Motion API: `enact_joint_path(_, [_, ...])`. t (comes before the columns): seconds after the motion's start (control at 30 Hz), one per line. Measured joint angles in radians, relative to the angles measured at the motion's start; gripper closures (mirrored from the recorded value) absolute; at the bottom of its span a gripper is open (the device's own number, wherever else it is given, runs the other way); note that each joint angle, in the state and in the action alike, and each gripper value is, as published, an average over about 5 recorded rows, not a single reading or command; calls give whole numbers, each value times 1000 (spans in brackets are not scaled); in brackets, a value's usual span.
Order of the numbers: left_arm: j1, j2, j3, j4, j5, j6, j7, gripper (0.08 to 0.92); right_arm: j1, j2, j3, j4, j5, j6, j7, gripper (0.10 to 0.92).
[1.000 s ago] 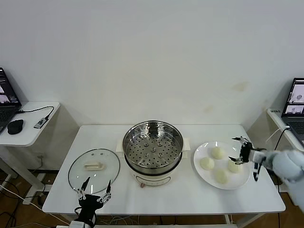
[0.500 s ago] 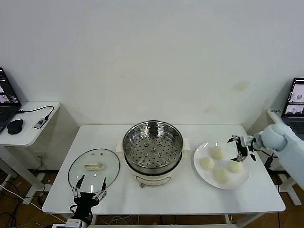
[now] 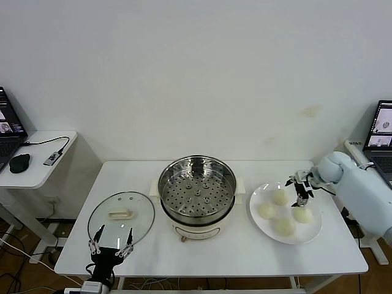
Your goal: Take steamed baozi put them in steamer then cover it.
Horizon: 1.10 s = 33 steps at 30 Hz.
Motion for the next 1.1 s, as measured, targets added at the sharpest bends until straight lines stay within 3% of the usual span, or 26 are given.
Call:
enact_joint_path(0.33, [0,1,-5,-9,7,-6,2,177,19,63,-7,-88,-45,7,20,223])
enact_joint_path(1.1, [9,-5,-12,-25,14,-10,6,177,20,98,-25,-127,-62,5,37,457])
